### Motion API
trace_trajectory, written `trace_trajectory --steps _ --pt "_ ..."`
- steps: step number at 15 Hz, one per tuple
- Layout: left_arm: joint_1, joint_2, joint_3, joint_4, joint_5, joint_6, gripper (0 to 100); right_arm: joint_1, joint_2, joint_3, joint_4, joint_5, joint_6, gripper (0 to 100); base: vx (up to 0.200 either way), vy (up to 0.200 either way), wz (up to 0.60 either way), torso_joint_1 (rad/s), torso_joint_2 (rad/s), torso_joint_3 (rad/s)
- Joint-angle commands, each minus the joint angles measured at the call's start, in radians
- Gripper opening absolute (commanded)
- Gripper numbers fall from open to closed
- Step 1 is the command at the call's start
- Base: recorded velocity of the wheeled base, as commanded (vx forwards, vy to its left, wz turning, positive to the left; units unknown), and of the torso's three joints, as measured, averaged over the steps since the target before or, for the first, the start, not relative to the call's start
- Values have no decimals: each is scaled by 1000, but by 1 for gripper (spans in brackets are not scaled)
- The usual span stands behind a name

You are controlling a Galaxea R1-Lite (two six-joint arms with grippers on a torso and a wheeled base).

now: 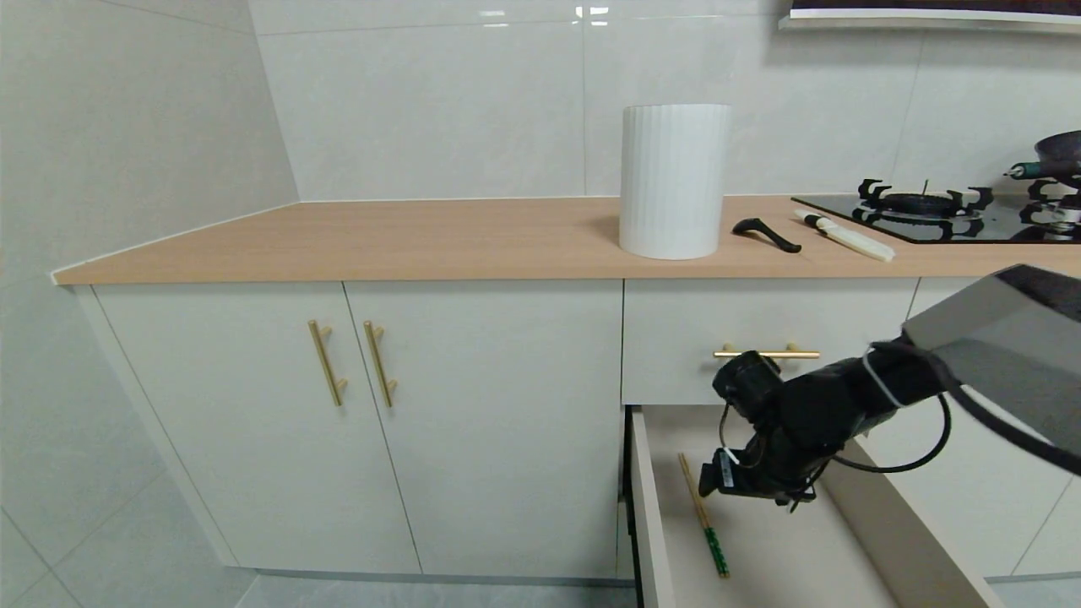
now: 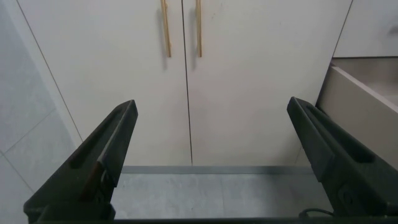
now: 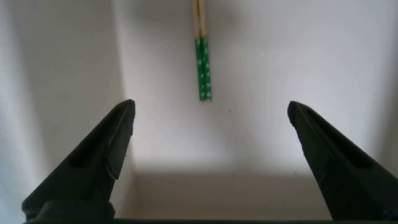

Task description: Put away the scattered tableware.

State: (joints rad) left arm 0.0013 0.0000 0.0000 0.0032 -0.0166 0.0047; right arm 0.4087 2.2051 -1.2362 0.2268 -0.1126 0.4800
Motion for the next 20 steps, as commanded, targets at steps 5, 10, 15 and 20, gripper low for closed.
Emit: trace_trajectory --steps 5,10,15,20 --pt "0 0 0 0 0 0 100 -113 -453 20 75 7 -64 100 0 0 0 0 0 0" --pt "0 0 0 0 0 0 100 -134 -507 24 74 5 -95 100 0 0 0 0 0 0" --pt "0 0 0 0 0 0 100 -140 -502 37 71 -4 -116 100 0 0 0 8 -41 -28" --pt "0 0 0 0 0 0 100 -140 -498 43 71 -4 -123 100 0 0 0 113 -350 -272"
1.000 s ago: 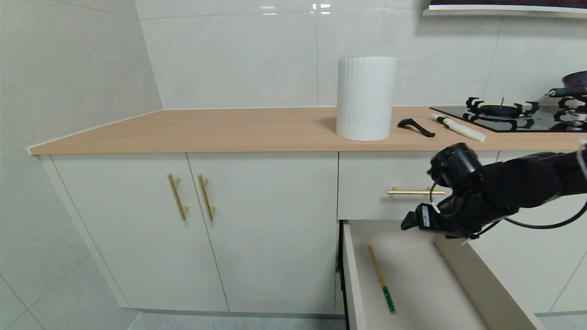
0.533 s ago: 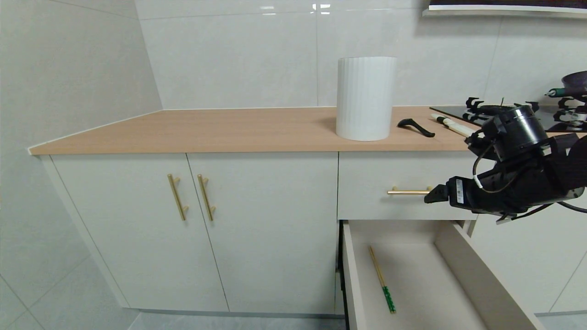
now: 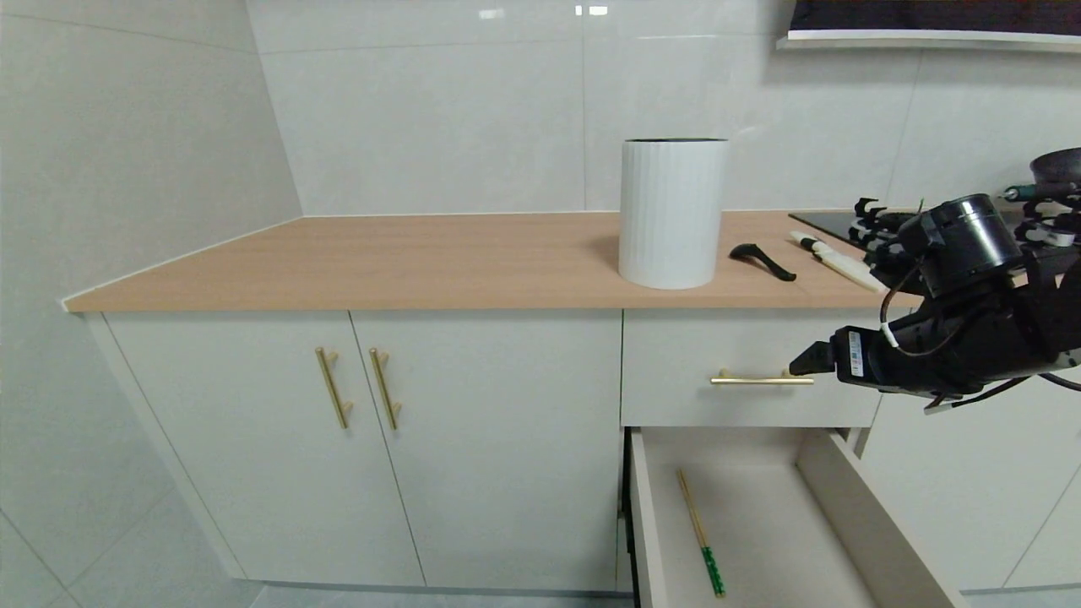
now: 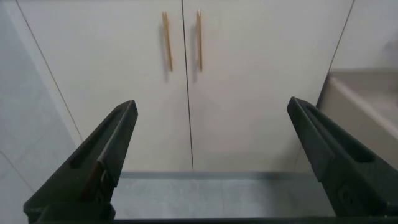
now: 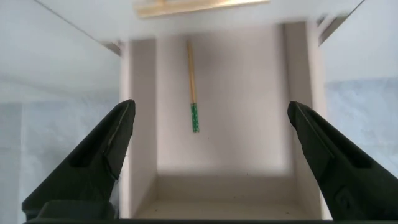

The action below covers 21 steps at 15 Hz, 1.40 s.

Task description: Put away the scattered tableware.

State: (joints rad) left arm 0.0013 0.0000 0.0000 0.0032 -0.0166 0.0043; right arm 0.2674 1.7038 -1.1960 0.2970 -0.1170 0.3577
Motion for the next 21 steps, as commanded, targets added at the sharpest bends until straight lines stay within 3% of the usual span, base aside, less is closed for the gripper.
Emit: trace_trajectory --steps 1,16,18,21 --pt "0 0 0 0 0 0 100 1 3 3 -1 0 0 100 0 0 0 163 -510 -290" --pt "0 0 0 0 0 0 100 3 11 19 -22 0 -37 100 0 0 0 176 -434 -251" --pt "0 0 0 0 0 0 100 -36 62 18 -116 0 -78 100 0 0 0 13 -38 -21" --pt "0 0 0 0 0 0 100 -91 201 -7 -380 14 -224 100 0 0 0 0 0 0"
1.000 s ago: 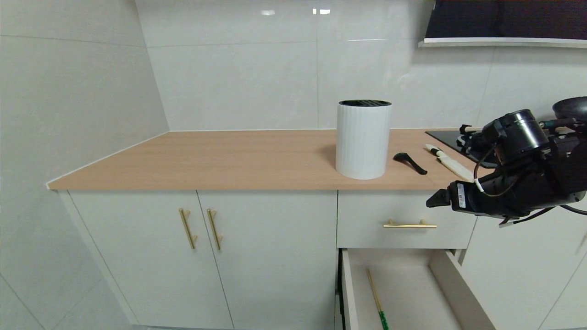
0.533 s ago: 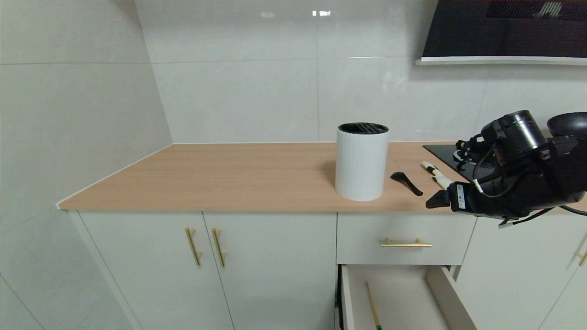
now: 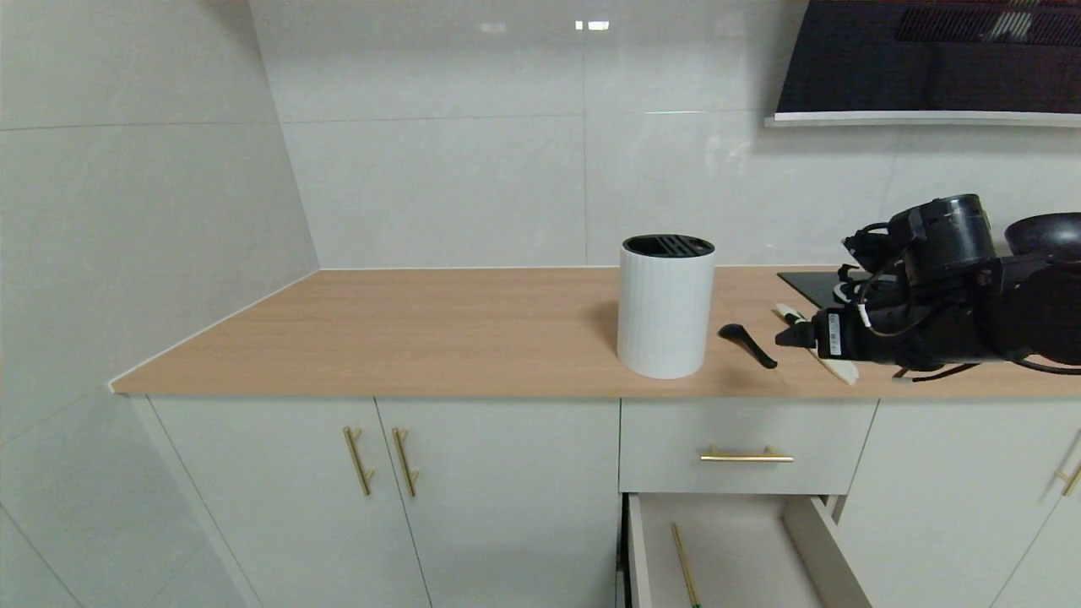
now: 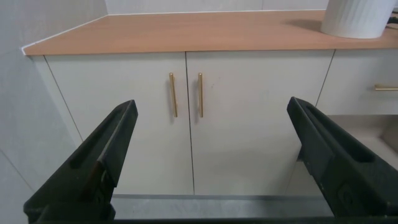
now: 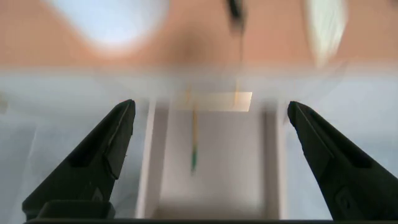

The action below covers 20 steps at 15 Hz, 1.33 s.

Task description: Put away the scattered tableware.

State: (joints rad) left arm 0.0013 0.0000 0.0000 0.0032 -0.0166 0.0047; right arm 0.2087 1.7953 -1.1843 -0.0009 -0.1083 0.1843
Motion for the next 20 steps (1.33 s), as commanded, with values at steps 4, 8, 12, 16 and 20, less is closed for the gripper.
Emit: trace_trajectory --steps 4,8,12,16,20 --pt "0 0 0 0 0 0 100 -81 245 -44 -306 113 -187 100 0 0 0 0 0 0" --pt "0 0 0 0 0 0 100 -120 361 -123 -311 237 -249 100 0 0 0 0 0 0" --pt "0 0 0 0 0 0 100 -140 453 -175 -315 248 -285 100 0 0 0 0 0 0" --pt "0 0 0 0 0 0 100 -143 501 -224 -317 252 -282 100 0 0 0 0 0 0" --pt "0 0 0 0 0 0 100 -143 549 -262 -338 260 -276 100 0 0 0 0 0 0"
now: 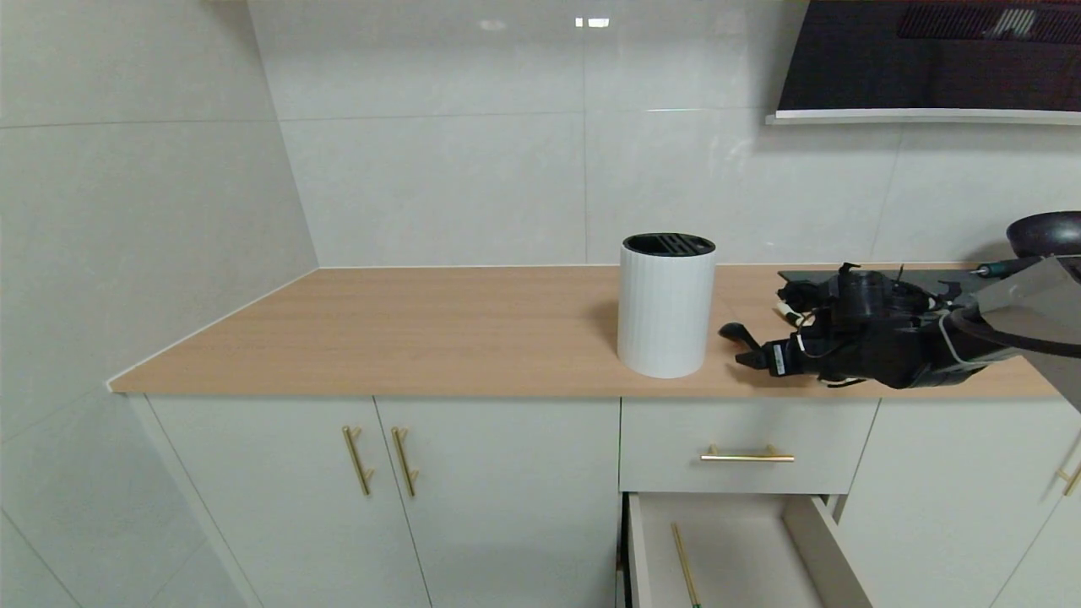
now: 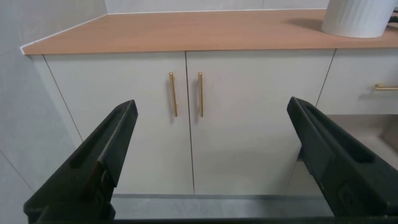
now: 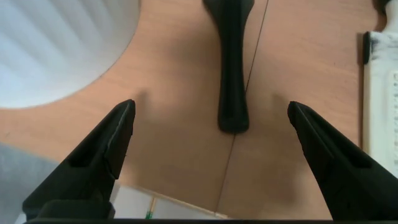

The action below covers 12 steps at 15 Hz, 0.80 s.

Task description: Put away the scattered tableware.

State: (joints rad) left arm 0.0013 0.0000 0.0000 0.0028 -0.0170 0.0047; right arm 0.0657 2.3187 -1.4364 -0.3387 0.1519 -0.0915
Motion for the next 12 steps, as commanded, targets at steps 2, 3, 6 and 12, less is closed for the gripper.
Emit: trace_trajectory --steps 2,3,6,12 --pt "0 0 0 0 0 0 100 0 50 -33 -26 1 29 100 0 0 0 0 0 0" --pt "0 0 0 0 0 0 100 -1 56 -42 -26 1 41 100 0 0 0 0 0 0" --pt "0 0 0 0 0 0 100 -12 77 -67 -26 1 49 100 0 0 0 0 0 0" --pt "0 0 0 0 0 0 100 -12 91 -67 -28 -2 47 0 0 0 0 0 0 0"
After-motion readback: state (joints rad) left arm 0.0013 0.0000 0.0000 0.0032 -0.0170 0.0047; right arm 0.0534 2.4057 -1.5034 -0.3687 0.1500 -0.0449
